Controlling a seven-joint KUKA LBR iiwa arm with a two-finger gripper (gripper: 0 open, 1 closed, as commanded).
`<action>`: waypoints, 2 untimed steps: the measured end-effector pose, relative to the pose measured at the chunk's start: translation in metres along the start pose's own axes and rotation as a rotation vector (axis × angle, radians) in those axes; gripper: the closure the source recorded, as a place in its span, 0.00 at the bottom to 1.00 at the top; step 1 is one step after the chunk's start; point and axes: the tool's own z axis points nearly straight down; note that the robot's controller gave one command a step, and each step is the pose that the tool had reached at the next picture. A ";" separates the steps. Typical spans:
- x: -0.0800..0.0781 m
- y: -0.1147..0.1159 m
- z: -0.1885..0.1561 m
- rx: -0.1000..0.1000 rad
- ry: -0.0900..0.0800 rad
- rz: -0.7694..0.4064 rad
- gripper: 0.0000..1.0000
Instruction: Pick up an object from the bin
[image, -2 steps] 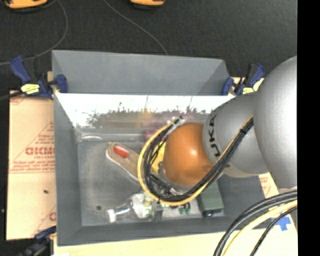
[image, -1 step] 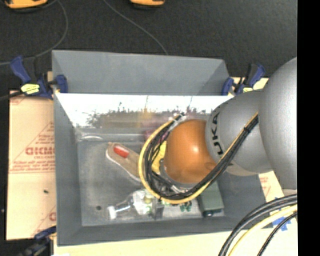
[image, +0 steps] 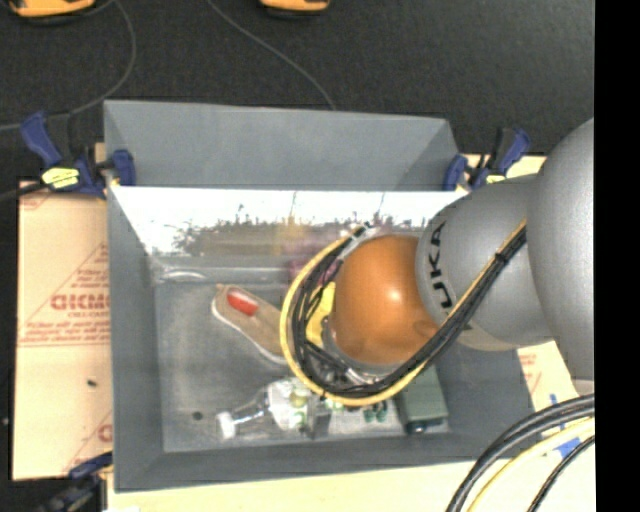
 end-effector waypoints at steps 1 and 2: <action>0.002 0.000 -0.021 0.000 0.006 0.000 1.00; 0.001 0.000 -0.045 0.000 0.002 0.000 1.00</action>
Offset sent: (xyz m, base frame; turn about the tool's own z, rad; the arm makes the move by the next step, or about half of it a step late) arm -0.0001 0.0000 0.0202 0.0000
